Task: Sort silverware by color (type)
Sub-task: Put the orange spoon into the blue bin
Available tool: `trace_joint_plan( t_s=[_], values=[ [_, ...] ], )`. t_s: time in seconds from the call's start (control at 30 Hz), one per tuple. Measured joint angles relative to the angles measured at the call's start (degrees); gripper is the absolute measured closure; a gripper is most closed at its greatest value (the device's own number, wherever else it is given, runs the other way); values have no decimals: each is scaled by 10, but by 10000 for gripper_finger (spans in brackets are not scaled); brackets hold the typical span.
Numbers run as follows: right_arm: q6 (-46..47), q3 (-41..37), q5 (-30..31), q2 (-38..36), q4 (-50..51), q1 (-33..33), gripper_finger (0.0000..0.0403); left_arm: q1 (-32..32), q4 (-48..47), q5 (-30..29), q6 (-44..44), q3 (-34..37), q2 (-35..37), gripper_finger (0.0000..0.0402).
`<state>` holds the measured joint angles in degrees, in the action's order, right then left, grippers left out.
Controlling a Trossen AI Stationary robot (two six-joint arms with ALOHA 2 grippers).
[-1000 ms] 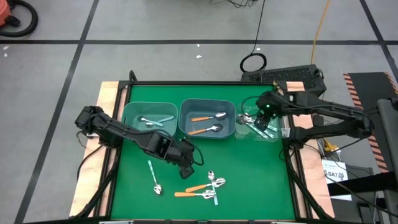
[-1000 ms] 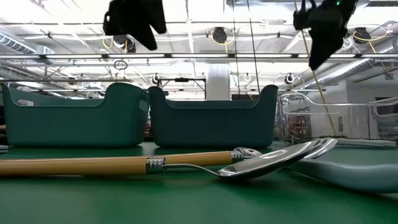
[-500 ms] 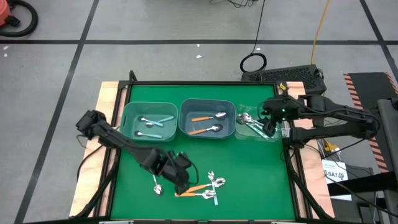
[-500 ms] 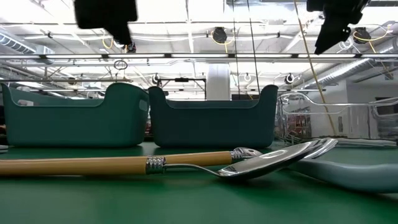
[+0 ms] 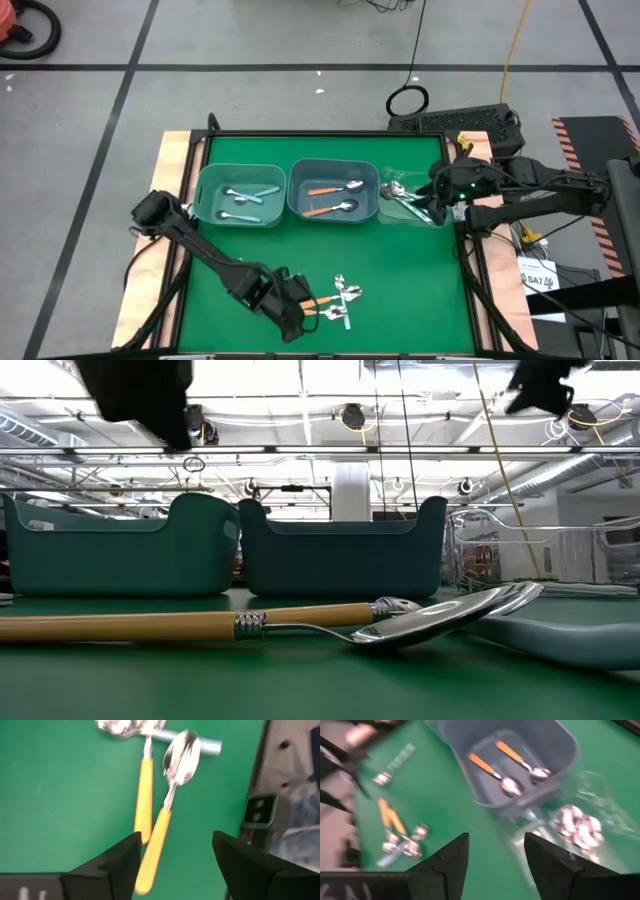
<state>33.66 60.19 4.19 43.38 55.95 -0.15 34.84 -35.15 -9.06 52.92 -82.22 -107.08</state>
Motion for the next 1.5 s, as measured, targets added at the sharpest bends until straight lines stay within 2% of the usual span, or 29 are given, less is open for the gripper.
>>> trace_joint_plan(
  t_s=[0.13,0.37,0.57,0.77,1.07,1.23,1.5],
  values=[
    [45,1,17,-3,-57,36,218,25,0,-6,-23,-2,-7,131],
    [118,2,32,22,-173,90,218,57,-14,-5,-18,0,-25,128],
    [159,2,61,60,-237,136,218,71,-5,-65,-43,-1,-50,128],
    [181,2,93,106,-294,172,218,82,-9,-78,-33,0,-64,128],
    [165,2,92,137,-291,183,218,77,-13,-75,10,-18,-58,128],
    [170,2,93,137,-291,200,218,75,-9,-90,-70,-45,-55,128],
    [164,2,109,137,-287,206,218,57,-21,-108,-109,-45,-85,128]
  ],
)
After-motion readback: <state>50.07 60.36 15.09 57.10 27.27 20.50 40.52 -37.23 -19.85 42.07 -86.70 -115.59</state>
